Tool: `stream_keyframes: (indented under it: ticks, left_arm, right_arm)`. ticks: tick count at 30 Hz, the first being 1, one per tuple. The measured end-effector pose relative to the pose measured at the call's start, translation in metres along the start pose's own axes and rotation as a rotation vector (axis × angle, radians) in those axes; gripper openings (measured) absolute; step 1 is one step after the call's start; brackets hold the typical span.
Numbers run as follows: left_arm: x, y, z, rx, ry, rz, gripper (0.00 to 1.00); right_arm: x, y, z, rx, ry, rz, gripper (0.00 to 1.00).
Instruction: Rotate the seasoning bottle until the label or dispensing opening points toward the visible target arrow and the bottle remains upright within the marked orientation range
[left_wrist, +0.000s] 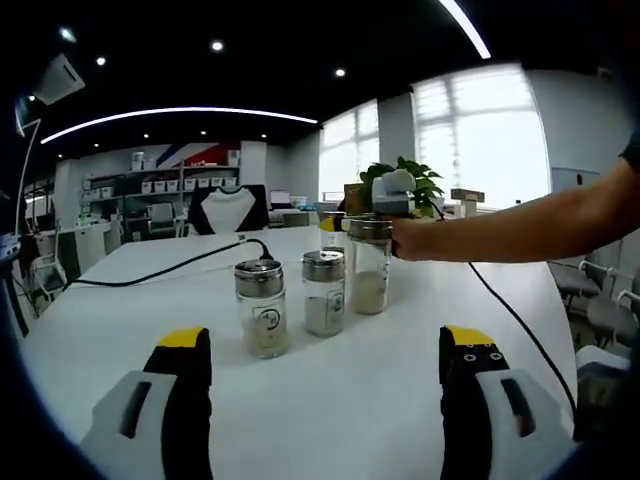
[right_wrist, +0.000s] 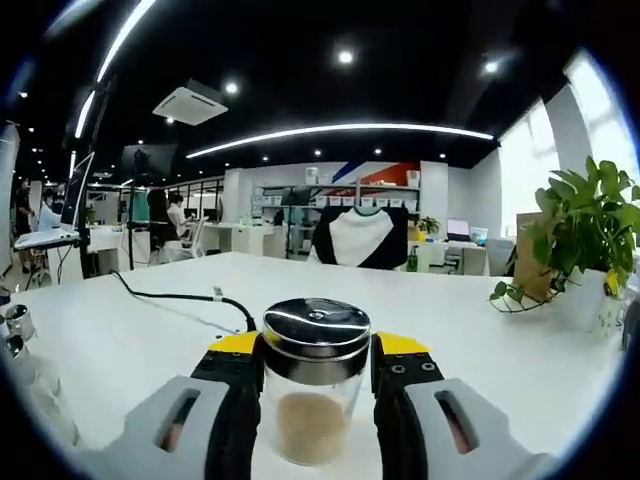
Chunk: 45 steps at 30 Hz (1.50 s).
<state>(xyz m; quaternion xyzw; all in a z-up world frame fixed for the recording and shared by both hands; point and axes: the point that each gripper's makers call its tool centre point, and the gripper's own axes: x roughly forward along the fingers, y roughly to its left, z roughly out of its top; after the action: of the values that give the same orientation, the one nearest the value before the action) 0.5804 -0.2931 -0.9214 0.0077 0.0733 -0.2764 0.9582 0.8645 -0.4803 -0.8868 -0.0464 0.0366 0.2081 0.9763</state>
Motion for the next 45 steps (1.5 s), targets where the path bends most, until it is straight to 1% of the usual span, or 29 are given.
stream_keyframes:
  ticks: [2, 4, 6, 12, 14, 19, 20, 21, 22, 23, 24, 25, 26, 28, 31, 36, 39, 40, 41, 43, 45]
  left_arm:
    - [0.001, 0.001, 0.001, -0.001, -0.002, 0.003, 1.00]
    - [0.001, 0.002, 0.003, -0.001, -0.006, 0.006, 1.00]
    - [0.000, 0.002, 0.004, 0.000, -0.008, 0.007, 1.00]
    - [0.001, 0.002, 0.002, 0.001, 0.003, 0.002, 1.00]
    - [0.001, 0.002, 0.002, 0.000, 0.003, 0.001, 1.00]
    - [0.000, 0.005, 0.005, -0.016, -0.005, 0.013, 1.00]
    - [0.000, 0.005, 0.006, -0.013, -0.010, 0.010, 0.97]
    - [-0.001, 0.002, 0.007, -0.006, -0.019, -0.007, 0.91]
    - [-0.002, 0.000, 0.009, 0.004, -0.030, -0.017, 0.82]
    - [-0.003, 0.001, 0.011, 0.010, -0.043, -0.012, 0.79]
    - [-0.003, 0.002, 0.012, 0.011, -0.050, -0.004, 0.81]
    - [-0.003, 0.003, 0.012, 0.017, -0.055, 0.001, 0.85]
    - [-0.002, 0.003, 0.010, 0.025, -0.049, 0.003, 0.86]
    - [-0.002, 0.003, 0.006, 0.034, -0.027, 0.001, 0.85]
    - [-0.003, 0.003, 0.004, 0.031, -0.025, 0.002, 0.86]
    - [-0.004, 0.002, 0.004, 0.022, -0.034, -0.002, 0.85]
    - [-0.004, -0.002, 0.006, -0.002, -0.066, -0.029, 0.86]
    - [-0.004, -0.002, 0.004, -0.008, -0.071, -0.041, 0.86]
    - [-0.004, -0.002, 0.004, -0.013, -0.070, -0.044, 0.87]
    - [-0.002, 0.000, -0.001, -0.051, -0.055, -0.040, 0.89]
    - [-0.002, 0.000, -0.005, -0.060, -0.034, -0.044, 0.92]
  right_arm:
    - [0.001, 0.000, 0.000, 0.014, 0.003, -0.004, 0.38]
    - [0.001, 0.000, 0.000, 0.009, 0.003, 0.002, 0.38]
    - [0.001, 0.000, 0.000, 0.034, 0.005, 0.012, 0.38]
    - [-0.001, 0.003, 0.001, 0.010, 0.006, 0.044, 0.38]
    - [-0.003, 0.002, 0.002, 0.009, 0.010, 0.039, 0.37]
    - [-0.013, -0.002, 0.012, 0.057, -0.014, 0.049, 0.37]
    - [-0.016, -0.001, 0.015, 0.060, -0.016, 0.054, 0.37]
    - [-0.019, -0.001, 0.017, 0.062, -0.018, 0.058, 0.37]
    - [-0.021, 0.000, 0.019, 0.062, -0.020, 0.060, 0.37]
    - [-0.024, 0.001, 0.021, 0.059, -0.018, 0.067, 0.37]
    - [-0.027, 0.001, 0.022, 0.059, -0.017, 0.070, 0.37]
    - [-0.030, 0.002, 0.023, 0.057, -0.015, 0.073, 0.37]
    - [-0.034, 0.003, 0.023, 0.054, -0.015, 0.074, 0.37]
    - [-0.040, 0.005, 0.023, 0.033, -0.010, 0.079, 0.37]
    - [-0.053, 0.008, 0.024, 0.016, -0.008, 0.077, 0.37]
    - [-0.072, 0.010, 0.034, 0.008, -0.034, 0.078, 0.37]
    - [-0.085, 0.015, 0.039, 0.006, -0.050, 0.082, 0.37]
    - [-0.090, 0.018, 0.040, -0.014, -0.046, 0.091, 0.37]
    - [-0.092, 0.019, 0.041, -0.021, -0.046, 0.092, 0.37]
    - [-0.102, 0.023, 0.043, -0.038, -0.053, 0.088, 0.37]
    - [-0.108, 0.025, 0.045, -0.030, -0.058, 0.092, 0.37]
